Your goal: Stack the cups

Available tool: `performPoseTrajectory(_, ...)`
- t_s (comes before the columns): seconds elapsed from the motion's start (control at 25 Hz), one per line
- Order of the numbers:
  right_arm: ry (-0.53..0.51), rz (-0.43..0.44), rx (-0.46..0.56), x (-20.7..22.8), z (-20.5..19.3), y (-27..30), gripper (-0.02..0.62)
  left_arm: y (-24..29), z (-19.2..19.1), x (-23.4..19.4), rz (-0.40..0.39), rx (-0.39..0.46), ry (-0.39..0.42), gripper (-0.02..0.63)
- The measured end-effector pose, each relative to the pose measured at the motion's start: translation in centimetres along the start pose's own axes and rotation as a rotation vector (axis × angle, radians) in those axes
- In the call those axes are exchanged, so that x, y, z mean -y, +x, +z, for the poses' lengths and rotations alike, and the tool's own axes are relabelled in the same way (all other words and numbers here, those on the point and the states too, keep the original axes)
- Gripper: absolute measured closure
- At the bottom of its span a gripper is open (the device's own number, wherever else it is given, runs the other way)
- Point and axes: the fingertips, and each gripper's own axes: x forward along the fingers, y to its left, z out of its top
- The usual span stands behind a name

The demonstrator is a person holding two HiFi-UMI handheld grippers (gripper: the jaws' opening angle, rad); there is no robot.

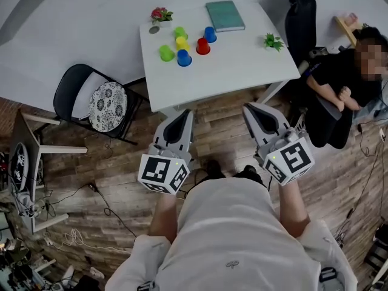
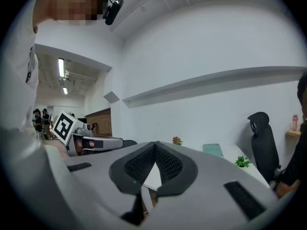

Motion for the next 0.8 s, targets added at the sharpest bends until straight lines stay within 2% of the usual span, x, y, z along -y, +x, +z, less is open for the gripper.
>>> performPoseTrajectory(0.44,0.009,-0.037,-0.087,-0.6,-3.0,-0.8,0.588,-1.2,-2.5,-1.2,0.012,-0.055,-0.01,0.584)
performPoseTrajectory(0.8,0.013,-0.012,-0.118,0.1,-4.1,0.6,0.567,-0.5,-3.4,-1.9,0.019,-0.071,-0.002,0.583)
